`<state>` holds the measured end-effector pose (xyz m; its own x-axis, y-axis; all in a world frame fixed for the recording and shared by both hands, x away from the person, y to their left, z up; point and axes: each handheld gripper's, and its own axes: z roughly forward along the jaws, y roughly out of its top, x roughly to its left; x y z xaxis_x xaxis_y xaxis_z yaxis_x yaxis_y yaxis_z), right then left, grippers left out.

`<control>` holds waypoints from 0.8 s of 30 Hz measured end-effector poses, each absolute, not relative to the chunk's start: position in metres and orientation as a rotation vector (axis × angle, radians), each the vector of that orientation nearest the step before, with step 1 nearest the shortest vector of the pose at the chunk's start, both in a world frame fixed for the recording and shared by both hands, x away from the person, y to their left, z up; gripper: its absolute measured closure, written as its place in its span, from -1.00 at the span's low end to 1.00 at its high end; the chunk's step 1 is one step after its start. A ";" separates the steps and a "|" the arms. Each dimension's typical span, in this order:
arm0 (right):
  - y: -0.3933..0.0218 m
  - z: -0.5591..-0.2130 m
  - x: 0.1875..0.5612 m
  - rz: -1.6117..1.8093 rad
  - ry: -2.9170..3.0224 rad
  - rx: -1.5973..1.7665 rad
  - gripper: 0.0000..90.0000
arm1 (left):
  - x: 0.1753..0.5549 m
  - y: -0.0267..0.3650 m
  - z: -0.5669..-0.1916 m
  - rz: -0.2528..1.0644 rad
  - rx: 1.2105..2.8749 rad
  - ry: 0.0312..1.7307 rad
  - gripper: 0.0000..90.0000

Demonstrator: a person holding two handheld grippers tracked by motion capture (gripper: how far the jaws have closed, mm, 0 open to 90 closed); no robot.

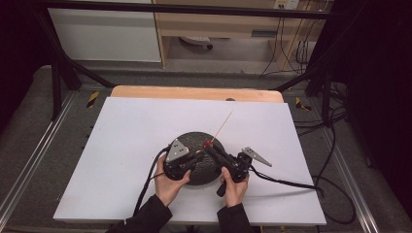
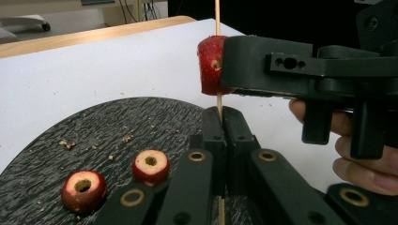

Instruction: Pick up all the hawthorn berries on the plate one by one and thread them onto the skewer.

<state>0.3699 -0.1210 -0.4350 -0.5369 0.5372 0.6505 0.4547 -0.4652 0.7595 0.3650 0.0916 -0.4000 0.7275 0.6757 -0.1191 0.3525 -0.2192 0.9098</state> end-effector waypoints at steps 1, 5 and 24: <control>-0.121 -0.435 0.370 2.185 1.597 1.478 0.34 | 0.365 0.093 -0.400 0.366 1.831 0.799 0.97; -0.124 -0.431 0.369 2.151 1.621 1.461 0.14 | 0.363 0.100 -0.398 0.359 1.833 0.796 0.97; -0.144 -0.418 0.378 1.805 1.926 1.358 -0.84 | 0.349 0.170 -0.411 0.359 1.895 0.832 0.97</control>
<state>0.3782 -0.1438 -0.4183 -0.5695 0.6941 0.4403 0.4846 -0.1492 0.8619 0.3493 0.1702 -0.4112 0.7197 0.6855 -0.1098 0.3907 -0.2692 0.8802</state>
